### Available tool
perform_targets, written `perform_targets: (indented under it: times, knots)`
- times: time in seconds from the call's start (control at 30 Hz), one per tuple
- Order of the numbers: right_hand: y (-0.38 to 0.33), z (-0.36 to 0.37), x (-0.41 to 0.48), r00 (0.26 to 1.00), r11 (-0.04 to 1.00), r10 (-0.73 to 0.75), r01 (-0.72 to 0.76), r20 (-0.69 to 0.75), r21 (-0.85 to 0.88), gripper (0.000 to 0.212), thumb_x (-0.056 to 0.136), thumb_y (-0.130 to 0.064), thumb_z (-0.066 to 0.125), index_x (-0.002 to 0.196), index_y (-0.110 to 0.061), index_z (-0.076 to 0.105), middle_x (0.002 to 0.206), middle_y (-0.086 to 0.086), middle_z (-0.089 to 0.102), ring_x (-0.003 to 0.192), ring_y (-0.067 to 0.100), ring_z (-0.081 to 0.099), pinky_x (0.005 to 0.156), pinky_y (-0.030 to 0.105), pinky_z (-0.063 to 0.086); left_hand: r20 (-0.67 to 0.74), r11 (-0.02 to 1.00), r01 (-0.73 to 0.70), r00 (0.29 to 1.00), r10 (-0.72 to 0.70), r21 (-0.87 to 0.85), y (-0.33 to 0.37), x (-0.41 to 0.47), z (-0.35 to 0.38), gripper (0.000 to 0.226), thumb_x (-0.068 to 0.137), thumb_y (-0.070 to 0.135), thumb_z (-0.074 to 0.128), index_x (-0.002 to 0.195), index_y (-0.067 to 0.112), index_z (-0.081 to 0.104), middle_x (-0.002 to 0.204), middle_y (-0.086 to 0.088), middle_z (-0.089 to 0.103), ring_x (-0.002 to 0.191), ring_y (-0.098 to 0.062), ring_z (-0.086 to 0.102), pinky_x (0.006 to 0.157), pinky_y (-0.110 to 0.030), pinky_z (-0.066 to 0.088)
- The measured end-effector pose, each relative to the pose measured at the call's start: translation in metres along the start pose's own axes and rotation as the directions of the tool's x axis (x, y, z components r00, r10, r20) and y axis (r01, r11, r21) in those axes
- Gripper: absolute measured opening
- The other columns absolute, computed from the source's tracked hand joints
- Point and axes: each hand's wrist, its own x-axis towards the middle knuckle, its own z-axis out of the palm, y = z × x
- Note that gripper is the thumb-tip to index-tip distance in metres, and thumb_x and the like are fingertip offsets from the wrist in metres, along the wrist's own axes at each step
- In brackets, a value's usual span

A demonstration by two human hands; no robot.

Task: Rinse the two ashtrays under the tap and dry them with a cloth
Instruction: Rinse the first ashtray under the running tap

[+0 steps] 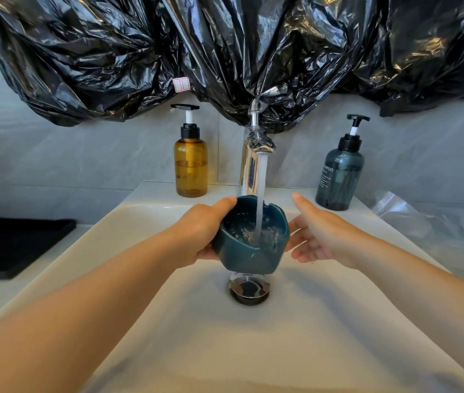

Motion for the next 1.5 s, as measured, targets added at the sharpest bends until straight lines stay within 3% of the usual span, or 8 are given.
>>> perform_targets:
  times: [0.77, 0.87, 0.97, 1.13, 1.2, 1.3, 1.4, 1.5]
  knots:
    - [-0.001, -0.007, 0.003, 0.993, 0.994, -0.11, 0.11, -0.039, 0.003, 0.067, 0.097, -0.06, 0.028, 0.097, -0.006, 0.067, 0.092, 0.016, 0.072, 0.078, 0.028, 0.069, 0.071, 0.034, 0.057, -0.039, 0.996, 0.03, 0.999, -0.033, -0.088, 0.001, 0.002, -0.004, 0.035, 0.097, 0.047, 0.044, 0.116, 0.02, 0.052, 0.113, -0.011, 0.066, 0.103, -0.03, 0.064, 0.082, -0.04, 0.058]
    - [-0.009, -0.011, 0.004, 0.923, 0.942, -0.326, 0.334, -0.205, 0.008, 0.049, 0.098, -0.051, 0.04, 0.099, -0.009, 0.067, 0.1, 0.015, 0.071, 0.089, 0.026, 0.068, 0.086, 0.041, 0.056, -0.038, 0.994, 0.039, 0.998, -0.043, -0.099, 0.001, 0.003, -0.003, 0.037, 0.096, 0.048, 0.046, 0.117, 0.019, 0.053, 0.113, -0.011, 0.066, 0.104, -0.03, 0.064, 0.084, -0.041, 0.057]
    - [-0.026, -0.017, 0.002, 0.741, 0.806, -0.586, 0.576, -0.329, -0.136, 0.029, 0.096, -0.044, 0.047, 0.108, -0.023, 0.062, 0.114, -0.001, 0.065, 0.108, 0.018, 0.061, 0.1, 0.046, 0.047, -0.035, 0.995, 0.038, 0.999, -0.041, -0.094, 0.0, 0.004, -0.001, 0.038, 0.096, 0.048, 0.046, 0.118, 0.018, 0.055, 0.112, -0.01, 0.067, 0.103, -0.03, 0.064, 0.085, -0.042, 0.057]
    - [-0.078, -0.018, -0.007, 0.544, 0.639, -0.769, 0.658, -0.335, -0.398, 0.056, 0.101, -0.03, 0.043, 0.152, -0.018, 0.023, 0.157, -0.003, 0.025, 0.141, 0.011, 0.028, 0.112, 0.027, 0.026, -0.049, 0.997, 0.022, 0.998, -0.025, -0.071, 0.001, 0.004, -0.001, 0.04, 0.096, 0.048, 0.044, 0.119, 0.017, 0.054, 0.113, -0.011, 0.066, 0.104, -0.03, 0.063, 0.086, -0.041, 0.057]
    - [-0.091, -0.015, -0.004, 0.544, 0.579, -0.806, 0.641, -0.233, -0.504, 0.06, 0.102, -0.03, 0.042, 0.154, -0.017, 0.015, 0.16, -0.002, 0.02, 0.144, 0.015, 0.026, 0.116, 0.032, 0.025, -0.066, 0.997, 0.007, 0.998, -0.012, -0.078, 0.002, 0.004, -0.002, 0.04, 0.096, 0.048, 0.046, 0.119, 0.016, 0.054, 0.113, -0.012, 0.066, 0.105, -0.03, 0.063, 0.086, -0.041, 0.057]
    - [-0.096, -0.01, 0.001, 0.588, 0.604, -0.781, 0.624, -0.211, -0.496, 0.058, 0.1, -0.032, 0.044, 0.153, -0.022, 0.02, 0.15, -0.001, 0.039, 0.12, 0.023, 0.052, 0.098, 0.033, 0.04, -0.104, 0.996, -0.019, 0.995, 0.01, -0.088, 0.003, 0.006, -0.006, 0.039, 0.094, 0.047, 0.05, 0.117, 0.016, 0.054, 0.112, -0.012, 0.065, 0.104, -0.03, 0.062, 0.085, -0.041, 0.057]
    - [-0.102, -0.013, 0.001, 0.507, 0.557, -0.822, 0.627, -0.258, -0.544, 0.053, 0.099, -0.032, 0.047, 0.148, -0.019, 0.031, 0.152, 0.0, 0.035, 0.136, 0.017, 0.037, 0.108, 0.034, 0.036, -0.129, 0.997, -0.064, 0.99, 0.058, -0.049, 0.003, 0.008, -0.007, 0.035, 0.094, 0.047, 0.051, 0.111, 0.017, 0.054, 0.11, -0.011, 0.063, 0.102, -0.028, 0.059, 0.079, -0.037, 0.055]
    - [-0.108, -0.014, 0.001, 0.56, 0.564, -0.804, 0.609, -0.202, -0.557, 0.056, 0.099, -0.033, 0.045, 0.151, -0.02, 0.027, 0.154, 0.002, 0.034, 0.132, 0.022, 0.043, 0.103, 0.034, 0.037, -0.133, 0.997, -0.071, 0.989, 0.068, -0.019, 0.002, 0.01, -0.008, 0.033, 0.093, 0.048, 0.051, 0.109, 0.018, 0.054, 0.111, -0.01, 0.063, 0.103, -0.027, 0.058, 0.081, -0.036, 0.054]
